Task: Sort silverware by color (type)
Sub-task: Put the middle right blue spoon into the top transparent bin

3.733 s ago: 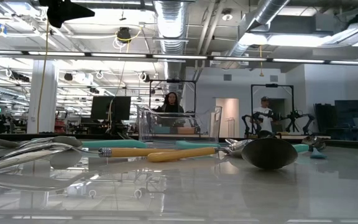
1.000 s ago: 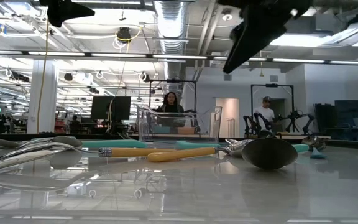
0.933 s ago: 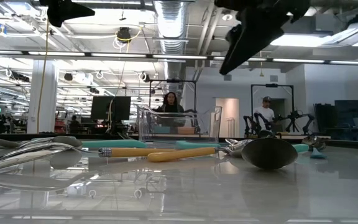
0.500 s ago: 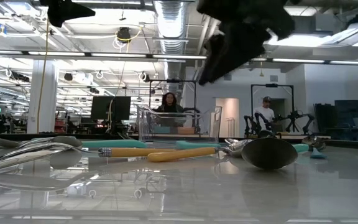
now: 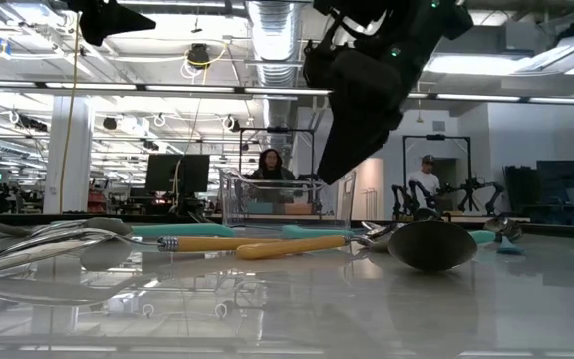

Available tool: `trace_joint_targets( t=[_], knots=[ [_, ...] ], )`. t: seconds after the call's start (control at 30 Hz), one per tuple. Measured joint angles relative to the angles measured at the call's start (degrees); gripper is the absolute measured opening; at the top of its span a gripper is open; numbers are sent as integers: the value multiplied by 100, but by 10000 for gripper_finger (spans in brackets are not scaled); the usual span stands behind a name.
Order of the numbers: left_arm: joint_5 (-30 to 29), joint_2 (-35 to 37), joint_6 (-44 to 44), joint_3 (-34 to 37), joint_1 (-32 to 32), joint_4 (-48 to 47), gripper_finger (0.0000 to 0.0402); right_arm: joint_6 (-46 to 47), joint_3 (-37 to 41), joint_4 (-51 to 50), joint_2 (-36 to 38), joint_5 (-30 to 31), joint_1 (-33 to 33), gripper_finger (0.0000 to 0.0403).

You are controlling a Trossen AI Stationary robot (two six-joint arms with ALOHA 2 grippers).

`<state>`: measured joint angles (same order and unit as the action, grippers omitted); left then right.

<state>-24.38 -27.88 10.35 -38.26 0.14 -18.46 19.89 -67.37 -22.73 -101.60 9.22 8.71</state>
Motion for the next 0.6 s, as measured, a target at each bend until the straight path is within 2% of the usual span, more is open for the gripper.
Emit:
trace_joint_targets(
  t=[0.2,0.37,0.6],
  knots=[
    [0,0,-5,0,0,-4,293,322,0,-15,-9,-18,163,225],
    [0,-32,-25,0,0,-2,293,456,-4,-60,-294,261,230,225],
    [0,-36,-27,0,0,-11,293,707,-2,-93,-555,272,201,225]
  ],
)
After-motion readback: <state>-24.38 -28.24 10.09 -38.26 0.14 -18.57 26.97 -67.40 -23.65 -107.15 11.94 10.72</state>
